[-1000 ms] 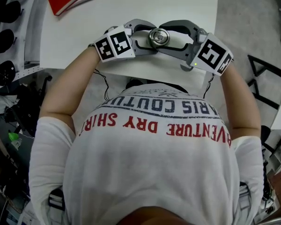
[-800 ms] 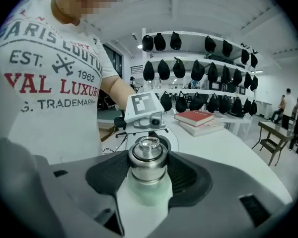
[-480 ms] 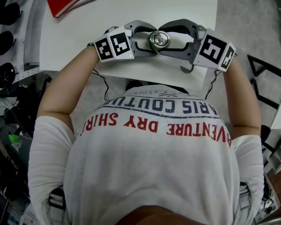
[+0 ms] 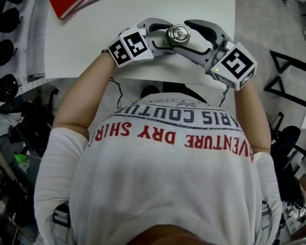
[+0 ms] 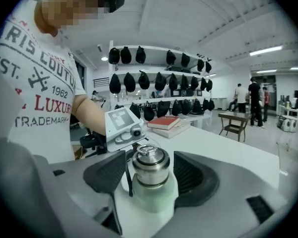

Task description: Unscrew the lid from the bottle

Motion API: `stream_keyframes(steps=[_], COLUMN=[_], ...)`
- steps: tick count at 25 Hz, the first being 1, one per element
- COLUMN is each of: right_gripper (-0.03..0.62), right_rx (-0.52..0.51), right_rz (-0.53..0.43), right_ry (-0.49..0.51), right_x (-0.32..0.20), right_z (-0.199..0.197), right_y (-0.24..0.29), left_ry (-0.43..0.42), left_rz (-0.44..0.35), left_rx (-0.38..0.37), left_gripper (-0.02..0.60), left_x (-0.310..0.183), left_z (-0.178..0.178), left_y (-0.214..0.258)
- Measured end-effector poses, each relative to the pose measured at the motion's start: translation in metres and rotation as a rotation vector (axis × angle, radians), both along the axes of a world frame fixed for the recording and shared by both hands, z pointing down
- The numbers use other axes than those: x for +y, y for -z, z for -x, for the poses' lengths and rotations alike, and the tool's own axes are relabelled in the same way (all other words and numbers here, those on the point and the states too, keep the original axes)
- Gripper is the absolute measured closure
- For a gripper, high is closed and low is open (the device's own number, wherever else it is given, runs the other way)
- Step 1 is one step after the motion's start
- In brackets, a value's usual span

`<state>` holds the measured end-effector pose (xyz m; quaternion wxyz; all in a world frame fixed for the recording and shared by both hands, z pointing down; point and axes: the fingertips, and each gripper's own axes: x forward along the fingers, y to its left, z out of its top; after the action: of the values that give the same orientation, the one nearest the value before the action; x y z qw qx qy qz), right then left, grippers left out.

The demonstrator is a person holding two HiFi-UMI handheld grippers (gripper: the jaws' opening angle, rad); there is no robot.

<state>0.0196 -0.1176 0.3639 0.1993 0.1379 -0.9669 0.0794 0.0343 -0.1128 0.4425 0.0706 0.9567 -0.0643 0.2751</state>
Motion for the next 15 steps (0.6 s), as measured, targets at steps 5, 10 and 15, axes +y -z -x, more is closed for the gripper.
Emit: stream_keyframes(steps=[5, 10, 15], right_gripper=[0.304, 0.305, 0.309], right_rx=[-0.081, -0.092, -0.044], right_rz=[0.027, -0.024, -0.082], right_ry=[-0.203, -0.365, -0.501], right_x=[0.0, -0.001, -0.003], right_z=[-0.009, -0.013, -0.015], right_y=[-0.003, -0.005, -0.012], left_ry=[0.114, 0.227, 0.293], left_rz=[0.007, -0.001, -0.005], left_rx=[0.023, 0.038, 0.04], left_gripper=[0.233, 0.233, 0.233], left_x=[-0.001, -0.003, -0.003], left_z=[-0.001, -0.001, 0.001], left_y=[0.0, 0.0, -0.001])
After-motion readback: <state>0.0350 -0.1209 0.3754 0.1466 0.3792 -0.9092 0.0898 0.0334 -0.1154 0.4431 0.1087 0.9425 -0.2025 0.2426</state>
